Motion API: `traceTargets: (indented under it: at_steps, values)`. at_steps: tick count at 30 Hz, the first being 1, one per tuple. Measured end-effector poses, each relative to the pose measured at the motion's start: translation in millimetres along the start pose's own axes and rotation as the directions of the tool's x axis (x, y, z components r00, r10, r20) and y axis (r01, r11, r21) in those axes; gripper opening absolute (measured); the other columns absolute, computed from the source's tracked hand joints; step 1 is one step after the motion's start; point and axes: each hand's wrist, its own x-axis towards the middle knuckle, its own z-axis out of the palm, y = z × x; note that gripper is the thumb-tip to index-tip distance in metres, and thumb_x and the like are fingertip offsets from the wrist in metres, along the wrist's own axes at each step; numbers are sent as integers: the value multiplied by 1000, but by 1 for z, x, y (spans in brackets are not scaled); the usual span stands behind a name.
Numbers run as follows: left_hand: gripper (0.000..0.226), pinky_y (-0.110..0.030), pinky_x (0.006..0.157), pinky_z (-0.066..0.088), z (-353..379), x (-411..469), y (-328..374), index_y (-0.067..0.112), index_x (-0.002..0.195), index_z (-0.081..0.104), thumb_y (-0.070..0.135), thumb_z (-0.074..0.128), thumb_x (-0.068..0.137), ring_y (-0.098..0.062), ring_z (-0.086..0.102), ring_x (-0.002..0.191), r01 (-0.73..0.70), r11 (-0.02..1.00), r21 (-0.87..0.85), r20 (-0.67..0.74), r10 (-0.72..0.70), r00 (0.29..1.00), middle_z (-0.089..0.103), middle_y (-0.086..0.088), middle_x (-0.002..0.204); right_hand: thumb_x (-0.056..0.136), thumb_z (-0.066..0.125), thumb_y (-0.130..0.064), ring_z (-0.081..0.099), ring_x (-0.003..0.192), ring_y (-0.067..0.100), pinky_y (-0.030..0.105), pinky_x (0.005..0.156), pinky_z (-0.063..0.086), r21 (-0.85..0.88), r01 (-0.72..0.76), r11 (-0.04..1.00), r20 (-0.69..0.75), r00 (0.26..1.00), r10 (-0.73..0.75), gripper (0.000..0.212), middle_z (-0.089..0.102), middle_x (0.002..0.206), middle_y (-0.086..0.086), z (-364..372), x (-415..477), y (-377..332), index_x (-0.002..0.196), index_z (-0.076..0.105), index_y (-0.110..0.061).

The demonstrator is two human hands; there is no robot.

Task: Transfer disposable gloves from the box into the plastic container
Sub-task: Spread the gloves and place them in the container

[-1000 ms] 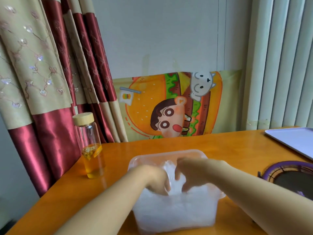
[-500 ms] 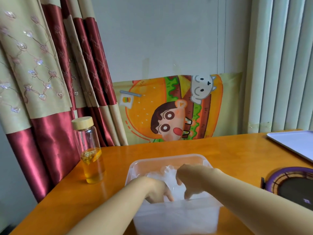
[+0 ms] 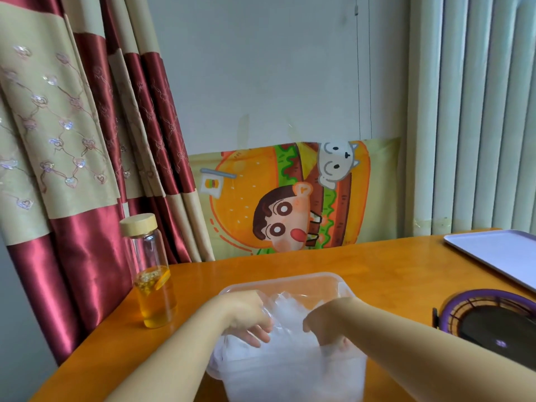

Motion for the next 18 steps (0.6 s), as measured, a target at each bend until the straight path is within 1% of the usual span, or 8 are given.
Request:
traceTargets:
  at_steps: [5, 8, 10, 13, 14, 15, 17, 18]
  values:
    - [37, -23, 75, 57, -14, -37, 15, -4, 135, 45, 7, 42, 100, -20, 69, 101, 54, 989, 135, -42, -49, 998, 66, -13, 118, 88, 65, -34, 42, 130, 25, 36, 105, 35, -56, 6, 998, -38, 999, -8, 77, 47, 140, 6, -13, -22, -3, 150, 24, -14]
    - [35, -20, 70, 53, -19, -61, 16, 1, 132, 51, 9, 38, 101, -17, 70, 92, 26, 980, 197, -148, 3, 989, 68, -7, 105, 88, 65, -33, 41, 131, 25, 35, 106, 36, -46, 33, 998, -211, 977, -42, 67, 47, 141, 3, -17, -40, -4, 146, 35, -18]
    - [33, -22, 70, 52, -18, -75, 11, 7, 129, 55, 9, 40, 100, -13, 69, 80, -58, 964, 258, -255, 126, 959, 67, -3, 98, 91, 60, -31, 50, 121, 25, 33, 94, 42, -39, 75, 996, -436, 896, -85, 51, 53, 134, 3, -18, -64, -7, 139, 46, -19]
    - [24, -25, 71, 53, -6, -100, -4, 17, 117, 62, 14, 48, 97, -6, 67, 75, -197, 935, 295, -332, 293, 897, 68, 5, 95, 94, 55, -31, 57, 110, 24, 34, 85, 49, -167, 125, 978, -688, 696, -207, 37, 59, 125, -1, -5, -102, -19, 131, 53, -25]
    - [21, -28, 73, 55, -2, -108, -11, 21, 113, 64, 18, 52, 96, -4, 67, 75, -246, 927, 284, -297, 329, 896, 68, 7, 94, 95, 53, -31, 57, 109, 23, 36, 86, 50, -200, 168, 965, -699, 666, -260, 34, 59, 124, -3, 2, -113, -24, 129, 54, -27]
    - [18, -28, 76, 55, 7, -118, -18, 26, 111, 64, 22, 57, 94, -2, 67, 77, -285, 920, 270, -220, 347, 912, 68, 10, 95, 95, 53, -31, 56, 109, 20, 36, 87, 50, -218, 226, 949, -669, 673, -314, 32, 58, 123, -5, 14, -121, -30, 128, 55, -29]
    - [22, -23, 84, 52, 25, -133, -30, 34, 113, 62, 30, 63, 91, 0, 65, 93, -296, 905, 306, 6, 309, 951, 66, 14, 107, 96, 53, -28, 54, 112, 17, 33, 91, 46, -190, 355, 915, -538, 742, -399, 31, 56, 125, -6, 38, -130, -41, 127, 57, -31]
    - [32, -20, 91, 48, 35, -136, -35, 35, 120, 58, 34, 65, 89, -1, 61, 106, -284, 880, 379, 110, 262, 959, 62, 15, 120, 95, 54, -26, 52, 114, 17, 32, 93, 45, -158, 402, 902, -459, 779, -427, 33, 53, 128, -6, 51, -130, -45, 127, 57, -32]
